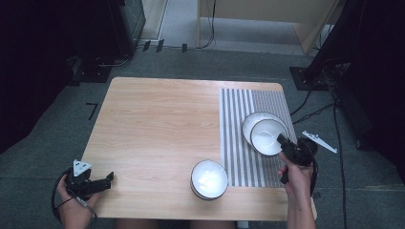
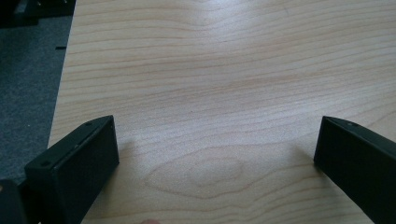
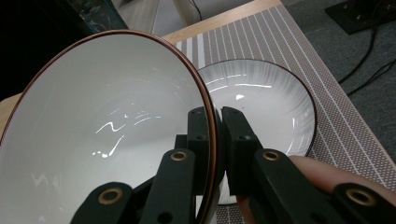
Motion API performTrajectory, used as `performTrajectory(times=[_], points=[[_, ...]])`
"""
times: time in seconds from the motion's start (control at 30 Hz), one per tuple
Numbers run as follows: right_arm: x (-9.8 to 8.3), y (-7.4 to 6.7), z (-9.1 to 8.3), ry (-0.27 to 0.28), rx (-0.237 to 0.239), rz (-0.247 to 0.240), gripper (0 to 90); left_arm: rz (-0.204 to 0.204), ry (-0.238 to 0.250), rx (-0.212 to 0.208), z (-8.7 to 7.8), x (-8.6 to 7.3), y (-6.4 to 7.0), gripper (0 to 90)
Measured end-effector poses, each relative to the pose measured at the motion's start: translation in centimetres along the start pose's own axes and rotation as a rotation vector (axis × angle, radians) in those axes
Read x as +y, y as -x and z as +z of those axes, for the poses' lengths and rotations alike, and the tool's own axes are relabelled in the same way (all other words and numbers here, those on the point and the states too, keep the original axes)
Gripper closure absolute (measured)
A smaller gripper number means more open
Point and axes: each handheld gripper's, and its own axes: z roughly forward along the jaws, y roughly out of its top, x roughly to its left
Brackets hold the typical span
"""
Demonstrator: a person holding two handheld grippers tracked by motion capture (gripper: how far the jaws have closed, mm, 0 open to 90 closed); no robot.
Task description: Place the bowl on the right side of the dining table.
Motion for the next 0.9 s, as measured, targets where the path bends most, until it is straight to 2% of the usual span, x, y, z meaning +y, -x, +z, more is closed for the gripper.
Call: performTrajectory(times=[0.33, 0.73, 0.9], points=[[0.8, 0.7, 1.0, 0.012, -0.036, 0.014, 83.7, -0.003, 0.001, 0.002, 0.0, 0.0, 0.0, 0.0], [1.2, 2.1, 2.5, 0.014, -0.078, 0.033, 83.6, -0.003, 0.001, 0.002, 0.0, 0.0, 0.0, 0.0], [1.3, 2.4, 3.2, 0.009, -0.092, 0.021, 83.6, -0.002, 0.0, 0.002, 0.0, 0.0, 0.0, 0.0]])
